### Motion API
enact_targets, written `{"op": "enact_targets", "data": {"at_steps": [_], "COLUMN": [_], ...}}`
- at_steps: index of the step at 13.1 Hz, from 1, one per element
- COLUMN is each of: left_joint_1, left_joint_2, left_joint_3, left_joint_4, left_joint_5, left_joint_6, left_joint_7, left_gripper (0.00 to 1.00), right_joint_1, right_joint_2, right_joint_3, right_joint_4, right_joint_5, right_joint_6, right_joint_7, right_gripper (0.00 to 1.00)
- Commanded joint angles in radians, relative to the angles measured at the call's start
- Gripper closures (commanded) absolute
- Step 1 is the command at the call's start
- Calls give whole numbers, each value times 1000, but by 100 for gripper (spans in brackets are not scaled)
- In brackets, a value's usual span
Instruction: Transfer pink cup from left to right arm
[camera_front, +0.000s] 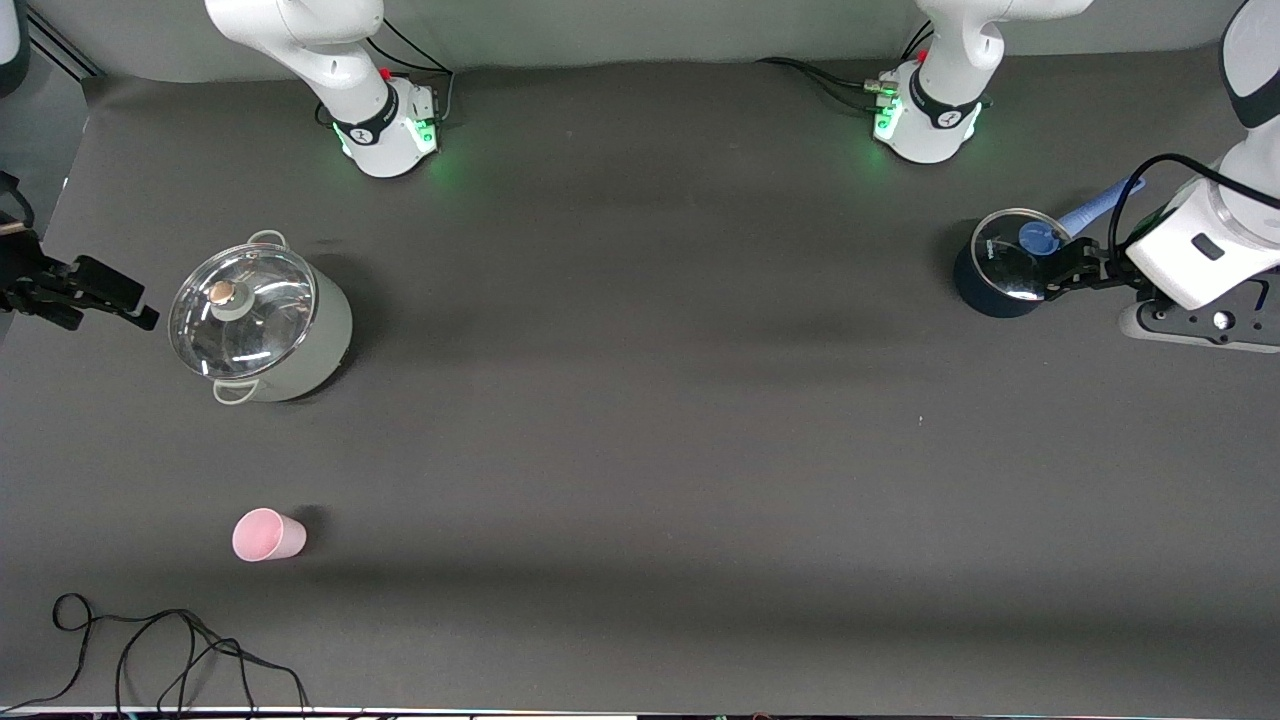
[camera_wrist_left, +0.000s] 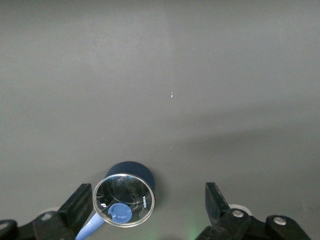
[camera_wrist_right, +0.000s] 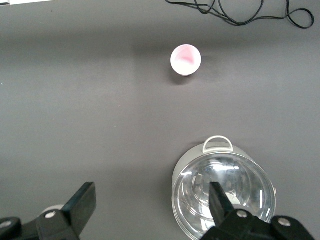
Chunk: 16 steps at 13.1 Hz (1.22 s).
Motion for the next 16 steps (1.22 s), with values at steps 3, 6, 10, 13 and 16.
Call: {"op": "enact_targets", "data": {"at_steps": [3, 6, 10, 13, 16], "left_joint_1": [-18, -18, -18, -16, -16], "left_joint_2": [-28, -28, -28, -28, -28], "left_joint_3": [16, 16, 16, 16, 16], "left_joint_4": [-28, -28, -28, -28, -28], "left_joint_5": [-6, -6, -6, -6, -6], "left_joint_6": [3, 3, 3, 3, 3], "left_joint_7": [10, 10, 10, 12, 12], "left_gripper": [0, 0, 0, 0, 0], "right_joint_1": [50, 46, 47, 49, 49], "right_joint_2": [-5, -9, -14, -12, -11], "right_joint_3": [-42, -43, -55, -55, -55], "right_joint_4": [14, 19, 30, 33, 34], "right_joint_5": [-55, -64, -65, -65, -64], "right_joint_6": [-7, -47, -125, -149, -149], "right_joint_7": [7, -134, -192, -197, -196], "right_gripper": [0, 0, 0, 0, 0]}}
